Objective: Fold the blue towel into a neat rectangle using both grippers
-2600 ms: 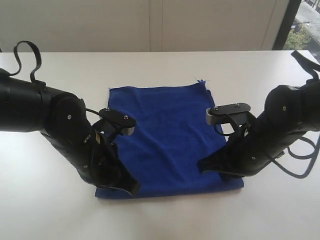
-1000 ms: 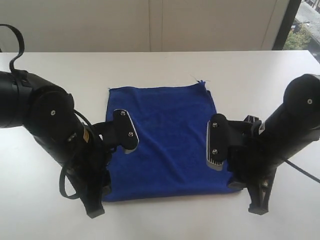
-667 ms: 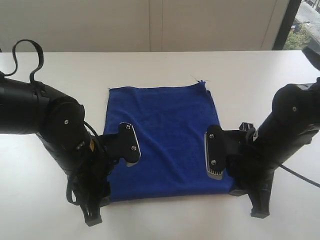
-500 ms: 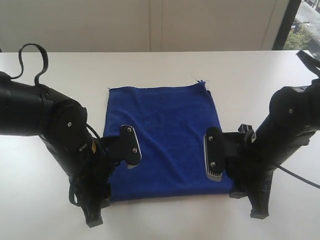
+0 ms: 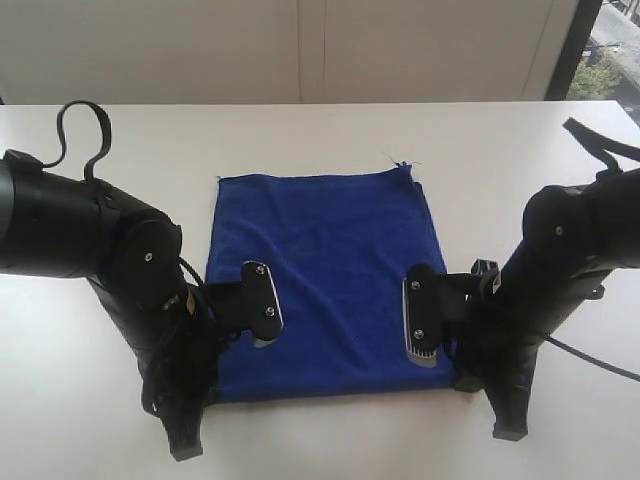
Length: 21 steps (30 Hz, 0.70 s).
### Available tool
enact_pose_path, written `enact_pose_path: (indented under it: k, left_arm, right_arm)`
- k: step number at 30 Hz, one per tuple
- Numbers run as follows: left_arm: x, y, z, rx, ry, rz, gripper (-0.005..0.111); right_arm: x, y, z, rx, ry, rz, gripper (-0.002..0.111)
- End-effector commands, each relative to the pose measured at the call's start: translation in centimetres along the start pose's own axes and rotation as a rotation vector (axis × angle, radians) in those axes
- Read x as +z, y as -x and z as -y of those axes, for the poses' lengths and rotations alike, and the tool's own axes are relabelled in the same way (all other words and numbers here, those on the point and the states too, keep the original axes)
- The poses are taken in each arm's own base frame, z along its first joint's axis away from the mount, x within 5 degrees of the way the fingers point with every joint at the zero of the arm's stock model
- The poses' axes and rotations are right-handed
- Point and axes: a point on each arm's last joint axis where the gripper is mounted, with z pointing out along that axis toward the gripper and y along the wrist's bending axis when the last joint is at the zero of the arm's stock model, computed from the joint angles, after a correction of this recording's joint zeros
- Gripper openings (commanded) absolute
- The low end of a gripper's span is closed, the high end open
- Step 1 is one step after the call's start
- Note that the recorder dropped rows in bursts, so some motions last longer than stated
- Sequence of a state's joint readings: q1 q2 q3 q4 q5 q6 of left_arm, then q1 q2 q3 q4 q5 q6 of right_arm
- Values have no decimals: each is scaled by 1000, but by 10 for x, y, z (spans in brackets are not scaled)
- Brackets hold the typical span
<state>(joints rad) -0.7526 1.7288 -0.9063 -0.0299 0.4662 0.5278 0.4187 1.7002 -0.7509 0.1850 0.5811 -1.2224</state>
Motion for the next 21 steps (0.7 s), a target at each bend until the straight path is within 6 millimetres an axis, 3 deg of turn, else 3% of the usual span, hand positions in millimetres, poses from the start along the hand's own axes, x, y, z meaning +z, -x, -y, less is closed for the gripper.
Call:
enact_pose_path:
  k: [1, 7, 12, 21]
  left_arm:
    - [4, -4, 4, 13, -28, -45, 0]
    - [4, -6, 3, 37, -16, -59, 0]
    - [-12, -9, 5, 53, -12, -67, 0]
    - [-50, -22, 31, 81, -166, -108, 0]
  right_arm:
    - [7, -2, -2, -10, 26, -15, 3]
    - [6, -1, -2, -3, 20, -8, 0]
    - [-14, 1, -4, 9, -19, 29, 0]
    - [-54, 14, -45, 19, 132, 16, 0]
